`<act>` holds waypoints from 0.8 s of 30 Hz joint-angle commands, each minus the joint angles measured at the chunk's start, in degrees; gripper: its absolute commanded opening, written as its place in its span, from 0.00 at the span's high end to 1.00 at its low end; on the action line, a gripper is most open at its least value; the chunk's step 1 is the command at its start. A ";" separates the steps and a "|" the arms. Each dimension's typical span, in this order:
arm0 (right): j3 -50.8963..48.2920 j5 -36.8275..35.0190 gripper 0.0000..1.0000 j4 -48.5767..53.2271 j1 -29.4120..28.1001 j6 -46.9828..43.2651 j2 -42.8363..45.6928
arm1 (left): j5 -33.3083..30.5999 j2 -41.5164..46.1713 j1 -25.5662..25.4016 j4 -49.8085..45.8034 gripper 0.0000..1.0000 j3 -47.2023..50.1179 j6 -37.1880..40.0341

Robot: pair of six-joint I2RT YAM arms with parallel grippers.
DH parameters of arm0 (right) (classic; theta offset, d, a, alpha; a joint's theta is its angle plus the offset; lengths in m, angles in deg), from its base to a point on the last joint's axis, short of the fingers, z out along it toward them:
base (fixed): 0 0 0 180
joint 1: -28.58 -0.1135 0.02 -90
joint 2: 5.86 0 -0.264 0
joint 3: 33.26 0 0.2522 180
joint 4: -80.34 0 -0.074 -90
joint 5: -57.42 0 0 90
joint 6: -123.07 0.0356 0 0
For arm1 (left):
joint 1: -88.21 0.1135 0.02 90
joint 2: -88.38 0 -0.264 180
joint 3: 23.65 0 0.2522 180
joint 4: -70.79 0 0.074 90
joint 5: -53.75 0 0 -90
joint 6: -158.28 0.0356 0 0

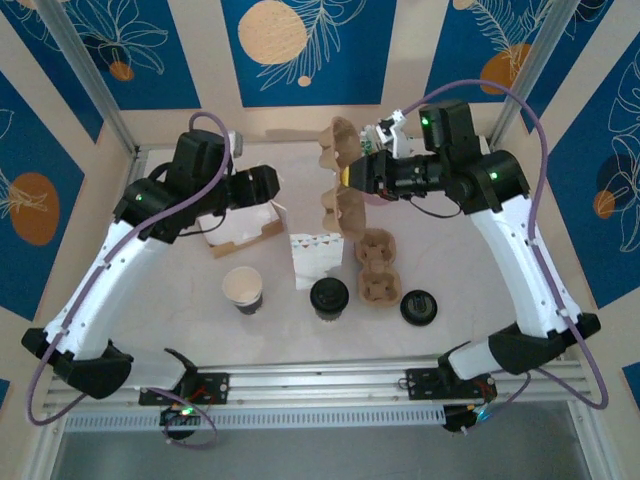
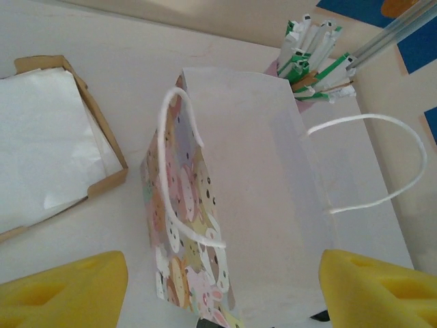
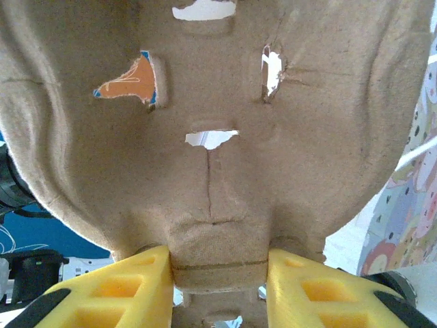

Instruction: Pack the takeout coffee

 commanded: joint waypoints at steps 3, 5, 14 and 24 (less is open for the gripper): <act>5.14 -2.21 0.63 1.82 -2.04 1.70 -4.43 | 9.52 -1.17 4.58 3.53 0.27 0.29 3.99; 6.78 -2.93 0.63 2.04 -2.86 1.89 -6.61 | 11.59 -1.14 6.25 4.21 0.27 0.38 4.30; 13.20 -7.28 0.63 3.73 -5.33 2.38 -14.91 | 18.11 -1.49 11.18 7.32 0.28 2.15 5.25; 17.60 -13.82 0.64 6.51 -7.77 1.62 -21.08 | 21.66 -1.22 14.52 8.69 0.30 4.54 5.48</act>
